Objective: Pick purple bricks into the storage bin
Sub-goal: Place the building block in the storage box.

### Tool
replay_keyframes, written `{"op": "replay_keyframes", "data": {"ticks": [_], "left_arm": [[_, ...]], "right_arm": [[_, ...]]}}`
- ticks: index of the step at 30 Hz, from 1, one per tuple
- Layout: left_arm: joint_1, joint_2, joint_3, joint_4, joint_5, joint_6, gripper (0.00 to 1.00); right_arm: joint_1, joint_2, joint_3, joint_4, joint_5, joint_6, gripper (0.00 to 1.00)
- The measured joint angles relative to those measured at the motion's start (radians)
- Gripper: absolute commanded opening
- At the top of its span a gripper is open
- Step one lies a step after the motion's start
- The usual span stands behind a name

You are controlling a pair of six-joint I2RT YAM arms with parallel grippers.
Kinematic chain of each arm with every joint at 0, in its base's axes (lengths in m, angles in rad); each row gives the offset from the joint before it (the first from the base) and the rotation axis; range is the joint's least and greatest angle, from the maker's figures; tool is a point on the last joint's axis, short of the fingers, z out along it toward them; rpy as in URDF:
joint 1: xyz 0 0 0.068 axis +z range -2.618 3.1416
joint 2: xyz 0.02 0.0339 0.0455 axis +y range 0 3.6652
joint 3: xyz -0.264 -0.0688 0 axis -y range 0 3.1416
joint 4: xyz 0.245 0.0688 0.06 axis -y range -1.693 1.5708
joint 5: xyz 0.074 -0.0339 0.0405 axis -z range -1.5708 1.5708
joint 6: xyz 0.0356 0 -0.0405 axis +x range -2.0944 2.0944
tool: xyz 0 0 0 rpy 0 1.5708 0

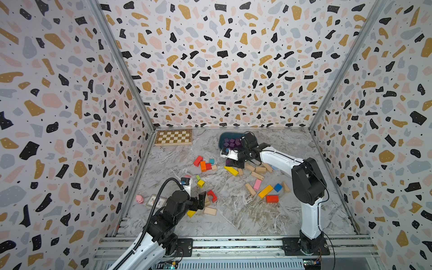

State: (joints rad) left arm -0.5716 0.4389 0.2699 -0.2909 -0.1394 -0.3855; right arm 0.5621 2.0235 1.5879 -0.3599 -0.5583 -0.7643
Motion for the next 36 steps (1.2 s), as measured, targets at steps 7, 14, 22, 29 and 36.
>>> {"op": "replay_keyframes", "data": {"ticks": [7,14,22,29,36], "left_arm": [[0.000,0.000,0.000,0.000,0.000,0.000,0.99],[0.000,0.000,0.000,0.000,0.000,0.000,0.99],[0.000,0.004,0.000,0.000,0.000,0.000,0.99],[0.000,0.005,0.000,0.000,0.000,0.000,0.99],[0.000,0.005,0.000,0.000,0.000,0.000,0.99]], "right_arm": [[-0.188,0.019,0.164,-0.046,-0.020,-0.003,0.27],[-0.282,0.099,0.268,-0.066,-0.038,-0.004,0.28],[-0.277,0.190,0.269,-0.108,-0.061,-0.007,0.28],[-0.274,0.200,0.269,-0.112,-0.067,-0.009,0.30],[-0.272,0.204,0.269,-0.112,-0.067,-0.014,0.34]]}}
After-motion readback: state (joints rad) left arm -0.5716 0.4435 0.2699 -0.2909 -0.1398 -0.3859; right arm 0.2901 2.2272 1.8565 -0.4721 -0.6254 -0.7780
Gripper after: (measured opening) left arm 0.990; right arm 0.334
